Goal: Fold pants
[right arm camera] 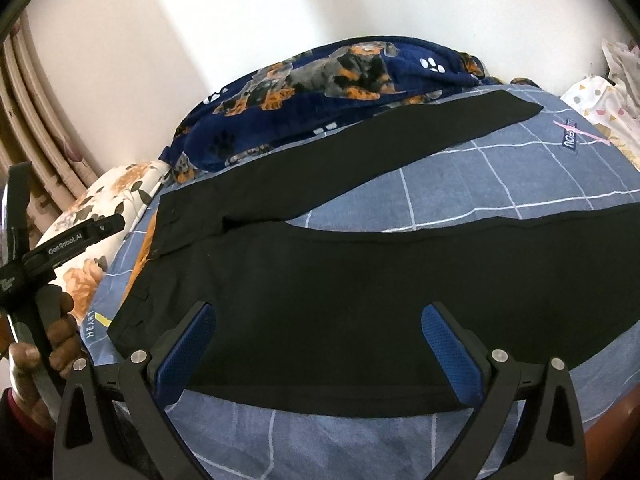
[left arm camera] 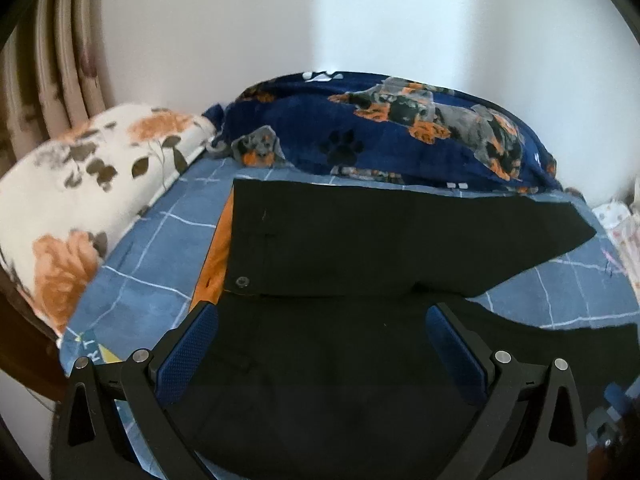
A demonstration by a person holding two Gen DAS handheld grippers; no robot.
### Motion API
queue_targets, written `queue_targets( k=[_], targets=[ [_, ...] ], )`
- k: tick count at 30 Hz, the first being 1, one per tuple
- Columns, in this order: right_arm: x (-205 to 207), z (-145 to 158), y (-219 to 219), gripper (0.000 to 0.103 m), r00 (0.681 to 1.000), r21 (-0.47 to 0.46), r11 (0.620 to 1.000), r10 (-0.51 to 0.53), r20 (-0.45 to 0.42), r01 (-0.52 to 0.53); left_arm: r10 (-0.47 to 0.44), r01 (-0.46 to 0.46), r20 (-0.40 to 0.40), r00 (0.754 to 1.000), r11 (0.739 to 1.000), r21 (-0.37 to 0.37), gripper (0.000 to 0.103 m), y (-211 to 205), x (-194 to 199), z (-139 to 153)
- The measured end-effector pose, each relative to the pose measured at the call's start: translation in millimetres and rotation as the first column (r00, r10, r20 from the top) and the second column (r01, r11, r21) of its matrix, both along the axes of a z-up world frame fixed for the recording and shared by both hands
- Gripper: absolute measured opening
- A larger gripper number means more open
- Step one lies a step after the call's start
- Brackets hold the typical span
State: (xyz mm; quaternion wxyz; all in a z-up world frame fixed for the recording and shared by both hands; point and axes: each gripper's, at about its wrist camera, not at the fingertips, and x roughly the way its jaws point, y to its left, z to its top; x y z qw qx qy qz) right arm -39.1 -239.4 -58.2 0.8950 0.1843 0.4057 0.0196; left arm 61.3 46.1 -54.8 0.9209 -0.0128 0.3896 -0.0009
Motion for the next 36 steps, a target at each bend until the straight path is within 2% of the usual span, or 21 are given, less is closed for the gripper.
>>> queue_targets(
  k=[3, 8, 11, 14, 17, 22, 29, 36],
  targets=[
    [2, 1, 5, 0.103, 1.000, -0.015, 1.000, 0.022, 0.011, -0.022, -0.022, 0.021, -0.015, 1.000, 0.999, -0.025, 0.103, 16, 14, -5],
    [11, -7, 11, 0.103, 0.998, 0.006, 0.998, 0.062, -0.025, -0.062, -0.036, 0.034, -0.069, 0.997, 0.999, -0.032, 0.103, 47, 44, -19],
    [16, -15, 10, 0.103, 0.997, 0.019, 0.998, 0.058, -0.047, -0.057, -0.020, 0.014, -0.119, 0.993, 0.999, -0.050, 0.103, 70, 69, -30],
    [19, -21, 9, 0.103, 0.997, 0.020, 0.999, 0.052, -0.060, -0.051, 0.013, -0.024, -0.128, 0.992, 0.996, -0.082, 0.103, 94, 91, -37],
    [22, -27, 10, 0.103, 0.996, 0.017, 0.998, 0.054, -0.074, -0.052, 0.043, -0.046, -0.097, 0.994, 0.999, -0.025, 0.103, 105, 107, -40],
    [31, -37, 15, 0.103, 0.992, 0.016, 0.997, 0.072, -0.104, -0.071, 0.036, -0.031, -0.062, 0.997, 0.996, 0.084, 0.103, 112, 138, -44],
    [40, -43, 28, 0.103, 0.987, -0.002, 0.993, 0.114, -0.112, -0.115, -0.003, 0.012, -0.082, 0.997, 0.993, 0.115, 0.103, 117, 177, -59],
    [44, -41, 38, 0.103, 0.987, -0.036, 0.990, 0.132, -0.089, -0.136, -0.102, 0.117, -0.138, 0.985, 0.988, 0.105, 0.102, 114, 211, -81]
  ],
)
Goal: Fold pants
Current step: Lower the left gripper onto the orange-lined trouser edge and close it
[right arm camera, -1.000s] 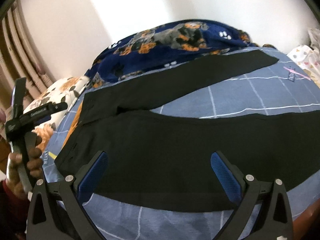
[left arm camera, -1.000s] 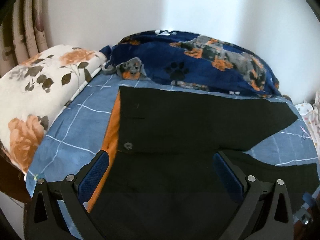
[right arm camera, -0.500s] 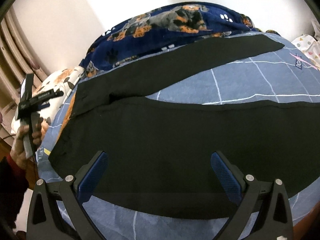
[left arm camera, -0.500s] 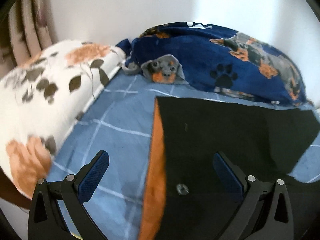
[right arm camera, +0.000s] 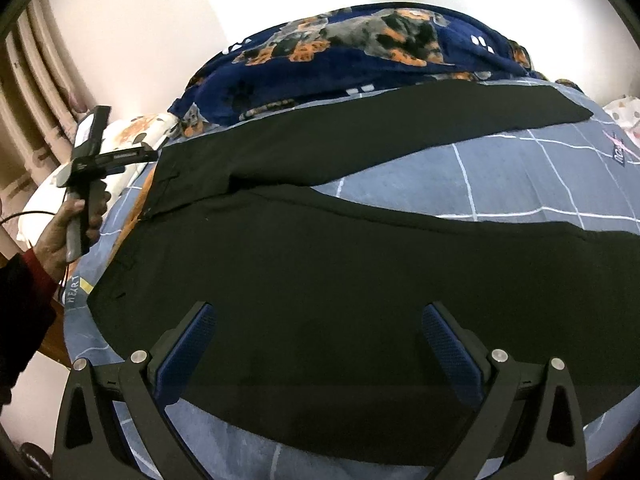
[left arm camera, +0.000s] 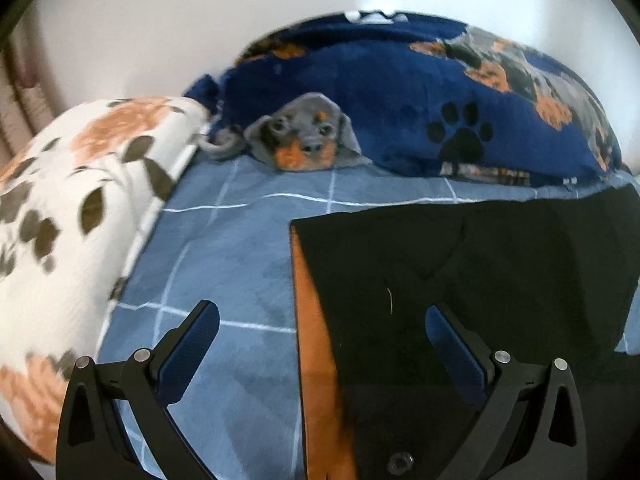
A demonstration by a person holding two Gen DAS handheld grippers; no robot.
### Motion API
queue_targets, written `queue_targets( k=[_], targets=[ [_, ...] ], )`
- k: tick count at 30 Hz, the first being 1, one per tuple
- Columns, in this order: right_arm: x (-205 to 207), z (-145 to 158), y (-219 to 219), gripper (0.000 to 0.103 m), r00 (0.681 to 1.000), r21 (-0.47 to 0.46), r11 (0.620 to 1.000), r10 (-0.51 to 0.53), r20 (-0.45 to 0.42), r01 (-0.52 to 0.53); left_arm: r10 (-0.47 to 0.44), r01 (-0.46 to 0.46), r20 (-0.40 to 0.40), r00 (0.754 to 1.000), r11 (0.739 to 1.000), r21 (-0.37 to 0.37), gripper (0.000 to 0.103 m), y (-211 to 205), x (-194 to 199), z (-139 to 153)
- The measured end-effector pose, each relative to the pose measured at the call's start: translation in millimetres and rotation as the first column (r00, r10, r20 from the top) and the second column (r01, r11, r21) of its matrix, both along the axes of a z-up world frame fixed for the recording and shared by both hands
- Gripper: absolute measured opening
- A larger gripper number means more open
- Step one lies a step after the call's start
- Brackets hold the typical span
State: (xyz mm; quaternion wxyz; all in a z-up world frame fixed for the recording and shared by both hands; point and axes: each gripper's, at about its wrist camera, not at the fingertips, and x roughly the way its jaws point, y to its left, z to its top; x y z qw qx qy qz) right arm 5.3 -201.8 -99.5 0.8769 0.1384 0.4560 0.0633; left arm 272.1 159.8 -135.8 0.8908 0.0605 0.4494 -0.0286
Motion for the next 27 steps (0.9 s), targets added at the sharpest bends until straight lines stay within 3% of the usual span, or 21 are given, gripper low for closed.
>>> queue_targets(
  k=[10, 14, 15, 17, 21, 25, 27],
  targets=[
    [7, -9, 2, 0.103, 0.999, -0.003, 1.000, 0.000, -0.040, 0.000, -0.046, 0.030, -0.085, 0.995, 0.983, -0.182, 0.101, 19, 40, -24],
    [7, -12, 4, 0.103, 0.998, 0.001, 1.000, 0.000, -0.056, 0.000, -0.069, 0.035, -0.138, 0.988, 0.972, -0.233, 0.079, 21, 54, -35],
    [7, -13, 5, 0.103, 0.998, 0.001, 1.000, 0.002, -0.060, -0.002, -0.090, 0.049, -0.155, 0.984, 0.966, -0.254, 0.061, 20, 57, -38],
    [8, -13, 6, 0.103, 0.998, -0.001, 1.000, 0.004, -0.062, -0.004, -0.137, 0.075, -0.171, 0.976, 0.943, -0.323, 0.038, 19, 60, -40],
    [8, -13, 6, 0.103, 0.998, 0.001, 1.000, 0.000, -0.064, 0.000, -0.154, 0.083, -0.169, 0.974, 0.927, -0.366, 0.023, 17, 58, -37],
    [8, -13, 2, 0.103, 0.998, 0.009, 1.000, -0.013, -0.063, 0.014, -0.143, 0.086, -0.115, 0.983, 0.914, -0.397, 0.011, 16, 47, -21],
    [7, -12, 0, 0.103, 0.998, 0.013, 1.000, -0.020, -0.058, 0.021, -0.112, 0.067, -0.087, 0.990, 0.909, -0.412, 0.009, 16, 39, -8]
  ],
)
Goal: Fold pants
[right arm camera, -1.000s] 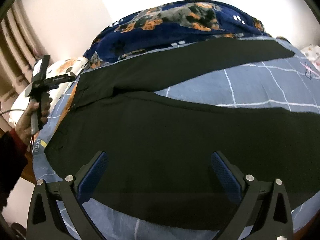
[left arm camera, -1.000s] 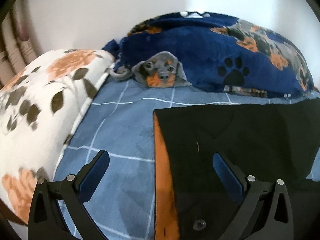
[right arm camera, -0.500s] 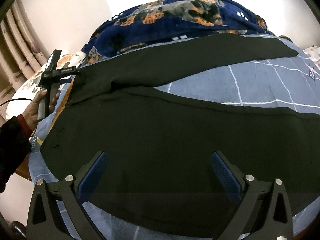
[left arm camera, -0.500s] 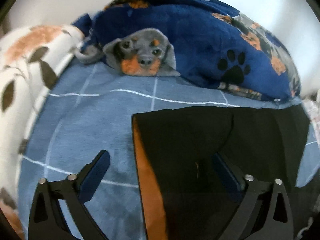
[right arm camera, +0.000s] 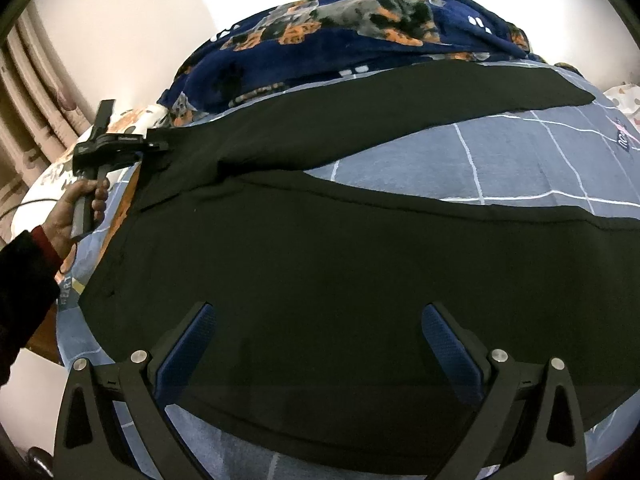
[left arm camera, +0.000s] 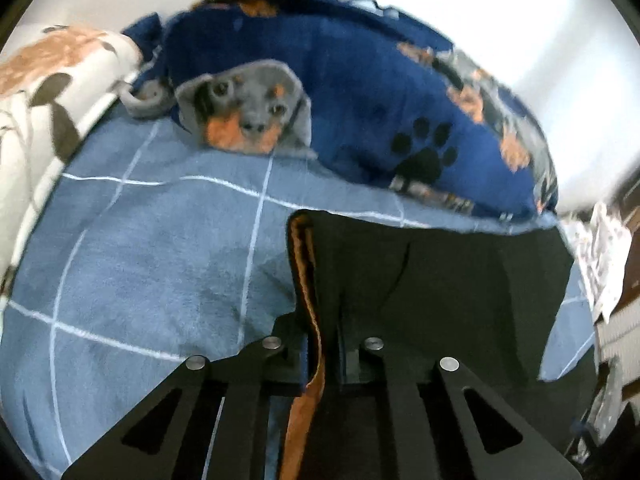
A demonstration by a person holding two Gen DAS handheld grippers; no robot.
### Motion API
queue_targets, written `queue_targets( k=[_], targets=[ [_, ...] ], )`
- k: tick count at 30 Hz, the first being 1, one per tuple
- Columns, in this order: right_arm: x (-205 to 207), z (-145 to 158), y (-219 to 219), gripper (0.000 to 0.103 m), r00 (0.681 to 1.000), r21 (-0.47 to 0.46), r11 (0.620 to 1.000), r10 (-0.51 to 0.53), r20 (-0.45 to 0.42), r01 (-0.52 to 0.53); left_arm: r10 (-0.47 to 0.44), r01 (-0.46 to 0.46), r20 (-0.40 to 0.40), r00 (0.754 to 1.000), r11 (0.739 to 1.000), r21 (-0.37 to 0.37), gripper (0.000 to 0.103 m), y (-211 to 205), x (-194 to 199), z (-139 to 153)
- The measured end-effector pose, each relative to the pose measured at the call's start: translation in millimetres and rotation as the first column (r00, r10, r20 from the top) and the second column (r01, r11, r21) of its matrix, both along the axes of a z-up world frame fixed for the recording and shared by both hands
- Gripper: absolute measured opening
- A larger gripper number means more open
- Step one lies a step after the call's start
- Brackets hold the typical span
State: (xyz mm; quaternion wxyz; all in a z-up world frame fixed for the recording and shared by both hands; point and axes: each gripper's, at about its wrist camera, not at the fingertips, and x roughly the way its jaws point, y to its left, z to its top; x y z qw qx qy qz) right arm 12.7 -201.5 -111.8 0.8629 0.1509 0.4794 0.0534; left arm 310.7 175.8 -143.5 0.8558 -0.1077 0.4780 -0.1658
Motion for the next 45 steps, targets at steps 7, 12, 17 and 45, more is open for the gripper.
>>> queue_targets(
  k=[7, 12, 17, 45],
  targets=[
    [2, 11, -10, 0.103, 0.999, 0.041, 0.999, -0.009, 0.032, 0.008, 0.015, -0.010, 0.138, 0.990, 0.999, -0.038, 0.009, -1, -59, 52],
    [22, 29, -46, 0.103, 0.995, 0.226, 0.972, -0.073, 0.071, 0.055, -0.040, 0.040, 0.266, 0.963, 0.999, 0.006, 0.009, -20, -135, 88],
    [73, 30, -90, 0.103, 0.986, 0.552, 0.826, -0.161, 0.039, 0.113, -0.076, 0.075, 0.310, 0.948, 0.997, 0.016, 0.010, -32, -203, 94],
    [33, -7, -104, 0.005, 0.977, 0.630, 0.747, -0.155, -0.146, 0.213, 0.030, -0.032, 0.124, 0.992, 0.999, 0.015, 0.015, 13, -280, 61]
  ],
)
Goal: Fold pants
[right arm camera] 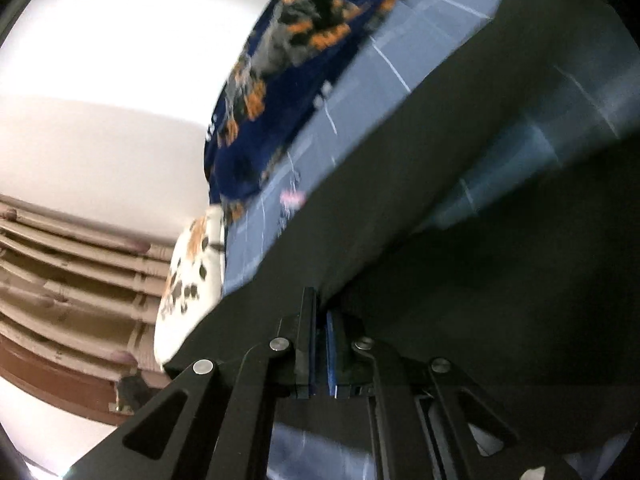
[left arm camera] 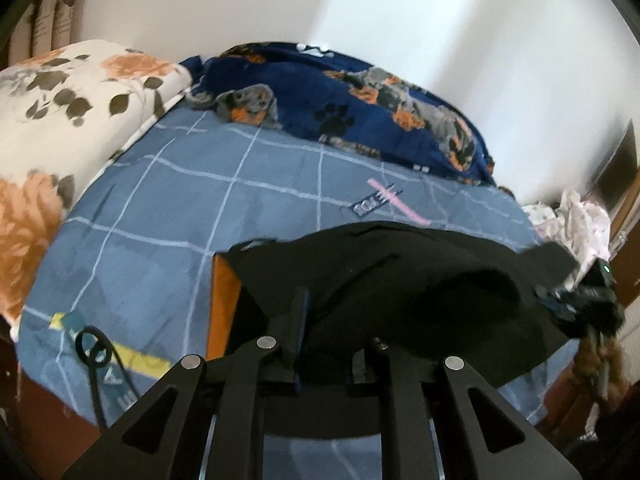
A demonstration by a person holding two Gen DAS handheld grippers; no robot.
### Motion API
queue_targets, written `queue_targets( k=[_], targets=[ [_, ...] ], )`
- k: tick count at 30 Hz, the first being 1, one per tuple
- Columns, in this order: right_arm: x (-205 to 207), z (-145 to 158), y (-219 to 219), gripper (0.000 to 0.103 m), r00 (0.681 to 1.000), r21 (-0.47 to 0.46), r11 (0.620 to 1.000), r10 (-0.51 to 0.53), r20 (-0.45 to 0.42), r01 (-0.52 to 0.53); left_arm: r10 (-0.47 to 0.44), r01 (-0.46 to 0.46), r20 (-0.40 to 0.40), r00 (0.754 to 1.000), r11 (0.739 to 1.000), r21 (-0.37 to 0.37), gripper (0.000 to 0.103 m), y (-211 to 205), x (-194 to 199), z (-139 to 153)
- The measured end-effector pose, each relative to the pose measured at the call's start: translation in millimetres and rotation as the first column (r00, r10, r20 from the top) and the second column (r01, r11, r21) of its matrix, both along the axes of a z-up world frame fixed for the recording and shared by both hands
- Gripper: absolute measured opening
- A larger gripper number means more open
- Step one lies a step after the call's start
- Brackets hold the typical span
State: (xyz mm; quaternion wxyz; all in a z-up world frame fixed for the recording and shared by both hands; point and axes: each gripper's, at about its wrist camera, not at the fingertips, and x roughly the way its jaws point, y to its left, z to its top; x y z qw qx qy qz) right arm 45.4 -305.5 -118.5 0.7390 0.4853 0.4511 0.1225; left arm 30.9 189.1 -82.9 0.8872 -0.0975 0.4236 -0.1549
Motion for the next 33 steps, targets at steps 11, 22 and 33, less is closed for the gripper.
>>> queue_targets(
  k=[11, 22, 33],
  targets=[
    [-78, -59, 25, 0.005, 0.985, 0.075, 0.997, -0.001, -0.174, 0.015, 0.030, -0.017, -0.085, 0.996, 0.990, 0.143, 0.026, 11, -22, -53],
    [-86, -70, 15, 0.018, 0.979, 0.191, 0.980, -0.024, -0.204, 0.063, 0.276, -0.301, 0.120, 0.954, 0.891, 0.340, 0.070, 29, -42, -8],
    [-128, -59, -108, 0.052, 0.914, 0.197, 0.896, -0.368, -0.172, 0.398, 0.160, -0.169, 0.056, 0.986, 0.926, 0.337, 0.070, -53, -18, -9]
  ],
)
